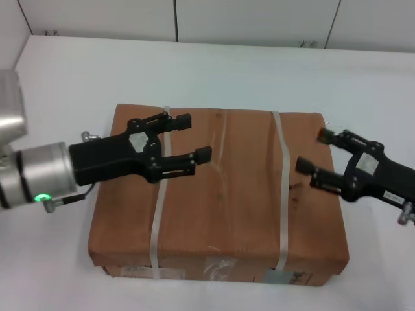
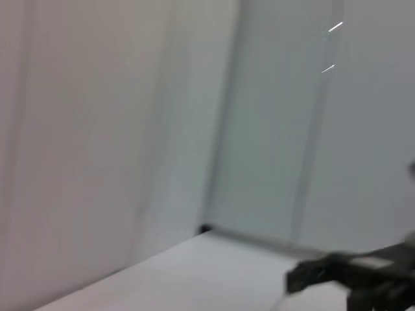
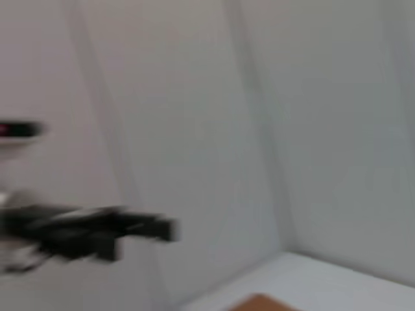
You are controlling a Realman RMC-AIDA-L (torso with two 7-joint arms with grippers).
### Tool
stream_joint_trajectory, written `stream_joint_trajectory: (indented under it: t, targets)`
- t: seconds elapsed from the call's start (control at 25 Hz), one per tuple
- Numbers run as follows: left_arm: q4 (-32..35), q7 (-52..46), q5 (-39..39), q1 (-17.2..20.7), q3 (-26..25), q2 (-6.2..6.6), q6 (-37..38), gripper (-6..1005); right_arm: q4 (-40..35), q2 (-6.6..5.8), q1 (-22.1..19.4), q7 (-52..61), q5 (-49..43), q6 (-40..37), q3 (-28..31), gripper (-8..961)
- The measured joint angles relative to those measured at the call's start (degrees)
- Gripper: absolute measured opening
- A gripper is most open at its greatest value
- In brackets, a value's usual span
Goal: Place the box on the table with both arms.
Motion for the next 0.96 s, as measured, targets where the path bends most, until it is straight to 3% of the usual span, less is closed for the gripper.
stream_joint_trajectory:
  t: [0.12, 0.24, 0.64, 0.96]
  targets:
    - [-0.2, -1.8, 0.2, -0.3, 0.3, 1.96, 6.6, 830, -4.3, -0.03, 0.3, 2.5, -0.5, -7.0, -5.3, 844]
    - [-0.3, -1.8, 0.3, -0.4, 0.5, 2.76, 9.7, 830, -5.4, 0.02, 0.4, 2.4, -0.2, -8.8, -6.5, 844]
    - [0.2, -1.2, 3.5, -1.9, 0.6, 1.27, 10.3, 830, -4.8, 0.49, 0.7, 0.5, 0.3, -9.4, -6.1, 844]
    - [0.2, -0.9, 3.2, -1.5, 0.1, 0.92, 10.0, 830, -4.2, 0.51, 0.9, 0.5, 1.7, -9.5, -6.4, 844]
